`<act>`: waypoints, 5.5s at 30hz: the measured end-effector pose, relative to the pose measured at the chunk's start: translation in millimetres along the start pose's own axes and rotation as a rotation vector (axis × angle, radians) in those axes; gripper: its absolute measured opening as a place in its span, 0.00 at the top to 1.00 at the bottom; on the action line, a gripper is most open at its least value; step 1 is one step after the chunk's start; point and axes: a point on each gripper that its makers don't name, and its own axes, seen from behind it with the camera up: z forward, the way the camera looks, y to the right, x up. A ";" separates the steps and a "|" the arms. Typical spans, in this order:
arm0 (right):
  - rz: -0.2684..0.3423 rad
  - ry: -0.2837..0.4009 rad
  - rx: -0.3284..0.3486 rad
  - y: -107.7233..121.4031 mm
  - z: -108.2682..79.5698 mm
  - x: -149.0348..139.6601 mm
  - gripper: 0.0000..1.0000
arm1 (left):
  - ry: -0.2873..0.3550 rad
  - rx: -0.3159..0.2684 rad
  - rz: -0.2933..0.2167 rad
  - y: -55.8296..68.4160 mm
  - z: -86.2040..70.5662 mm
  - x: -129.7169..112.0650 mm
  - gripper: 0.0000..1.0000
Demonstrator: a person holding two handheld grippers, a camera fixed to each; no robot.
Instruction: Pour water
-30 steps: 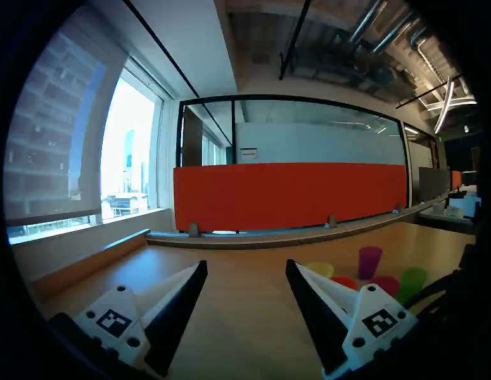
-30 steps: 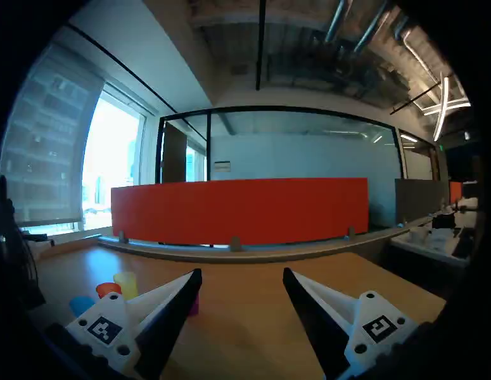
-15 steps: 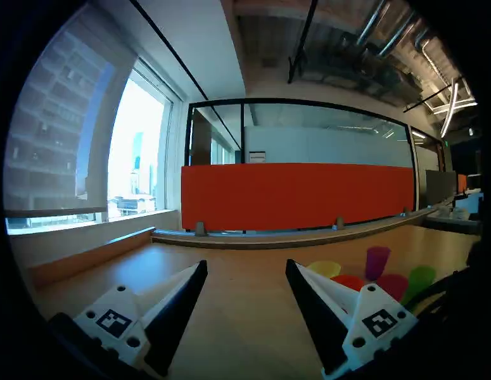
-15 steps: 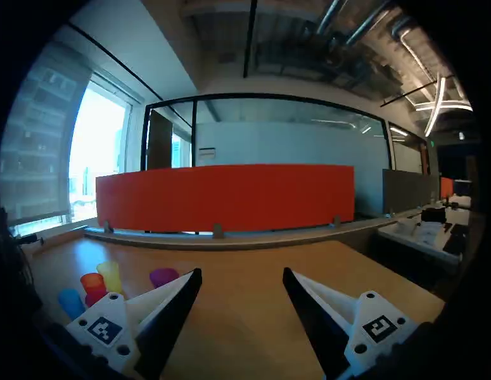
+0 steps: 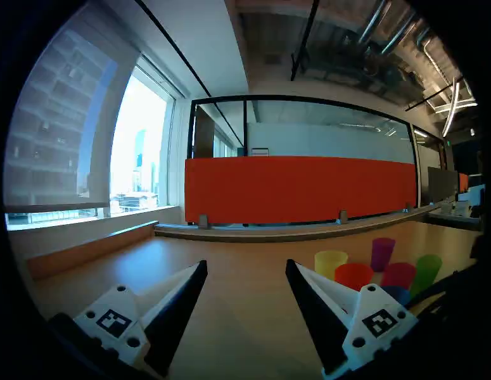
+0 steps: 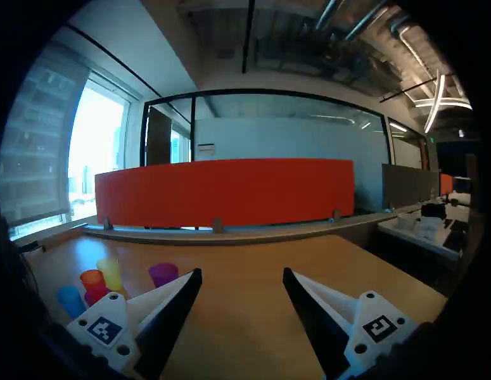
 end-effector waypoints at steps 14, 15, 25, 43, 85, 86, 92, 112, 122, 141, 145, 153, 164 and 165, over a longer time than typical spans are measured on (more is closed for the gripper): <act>-0.002 -0.003 0.003 -2.7 -0.4 0.3 0.01 | -0.014 -0.002 -0.004 -2.4 1.7 -10.5 0.08; -0.003 -0.003 0.003 -3.2 -0.2 0.0 0.01 | -0.015 -0.003 -0.004 -2.4 1.8 -10.6 0.08; -0.013 -0.005 0.010 -5.7 -1.7 -1.7 0.01 | -0.034 -0.011 -0.002 -0.5 3.4 -15.9 0.08; -0.075 0.088 0.030 -21.7 -8.6 10.0 0.01 | -0.035 -0.011 0.000 -0.1 3.2 -16.7 0.08; -0.051 0.092 0.014 -1.9 21.2 -47.4 0.01 | -0.035 -0.011 0.001 -0.4 3.2 -17.7 0.07; -0.049 0.089 0.013 -1.8 21.6 -47.9 0.01 | -0.035 -0.012 0.000 -0.4 3.2 -17.8 0.07; -0.045 0.073 0.015 -3.0 23.1 -51.1 0.01 | -0.035 -0.011 0.001 -0.7 3.1 -17.7 0.07; -0.041 0.067 0.012 -1.5 23.0 -51.7 0.01 | -0.035 -0.011 0.001 -0.5 2.9 -17.5 0.03; -0.040 0.064 0.012 -1.4 22.3 -51.8 0.01 | -0.036 -0.011 0.000 -0.4 2.4 -17.5 0.03; -0.041 0.064 0.012 -2.5 22.4 -49.9 0.01 | -0.036 -0.012 0.000 -0.2 2.7 -16.6 0.03; -0.040 0.064 0.012 -2.3 21.9 -50.0 0.01 | -0.036 -0.012 0.001 -0.2 2.6 -16.3 0.03; -0.040 0.064 0.012 -2.2 22.3 -50.3 0.01 | -0.036 -0.012 0.001 0.0 2.8 -16.0 0.03; -0.040 0.064 0.012 -2.1 22.1 -49.9 0.01 | -0.036 -0.012 0.001 -0.7 2.8 -14.9 0.03; -0.040 0.064 0.012 -2.2 22.0 -49.9 0.01 | -0.036 -0.012 0.000 -0.8 2.7 -14.7 0.03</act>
